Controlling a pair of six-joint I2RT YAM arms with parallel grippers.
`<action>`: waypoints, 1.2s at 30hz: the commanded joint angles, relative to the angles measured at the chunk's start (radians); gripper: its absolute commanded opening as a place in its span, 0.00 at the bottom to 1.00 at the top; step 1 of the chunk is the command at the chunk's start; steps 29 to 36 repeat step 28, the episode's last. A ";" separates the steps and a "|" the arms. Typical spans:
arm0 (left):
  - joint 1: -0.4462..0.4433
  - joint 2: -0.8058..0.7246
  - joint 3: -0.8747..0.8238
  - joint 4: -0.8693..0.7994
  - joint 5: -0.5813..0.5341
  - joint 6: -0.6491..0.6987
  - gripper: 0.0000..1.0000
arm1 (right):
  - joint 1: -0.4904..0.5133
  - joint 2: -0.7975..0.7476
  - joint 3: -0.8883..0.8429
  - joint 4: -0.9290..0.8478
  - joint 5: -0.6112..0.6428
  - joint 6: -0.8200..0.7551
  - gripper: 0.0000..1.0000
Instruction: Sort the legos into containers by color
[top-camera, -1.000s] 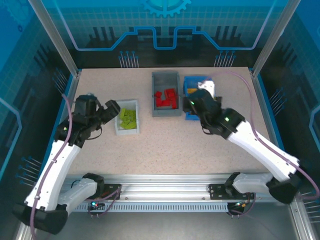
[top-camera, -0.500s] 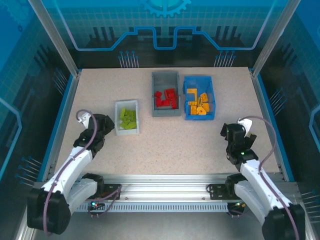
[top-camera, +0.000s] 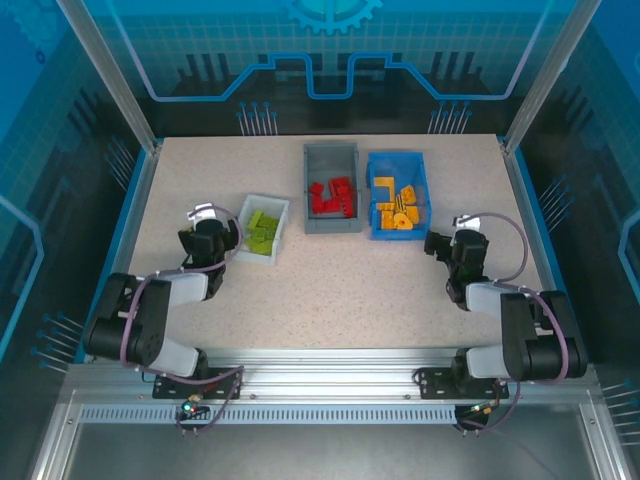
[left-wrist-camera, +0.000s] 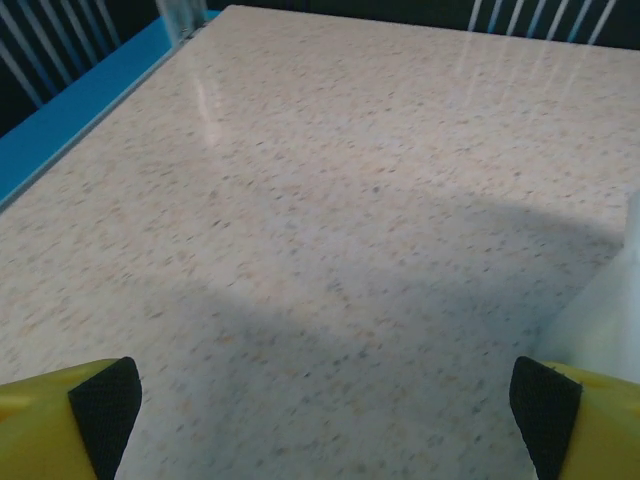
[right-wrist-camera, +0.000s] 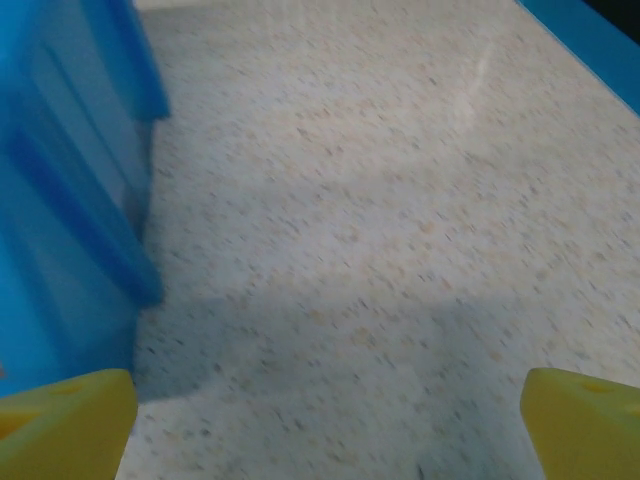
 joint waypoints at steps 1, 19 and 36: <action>0.009 0.024 0.001 0.107 0.107 0.094 0.99 | 0.010 0.022 -0.029 0.228 -0.081 -0.074 1.00; 0.051 0.069 -0.078 0.279 0.200 0.072 0.99 | 0.080 0.130 0.061 0.172 -0.008 -0.135 1.00; 0.051 0.071 -0.077 0.278 0.200 0.073 0.99 | 0.070 0.130 0.060 0.175 -0.027 -0.132 1.00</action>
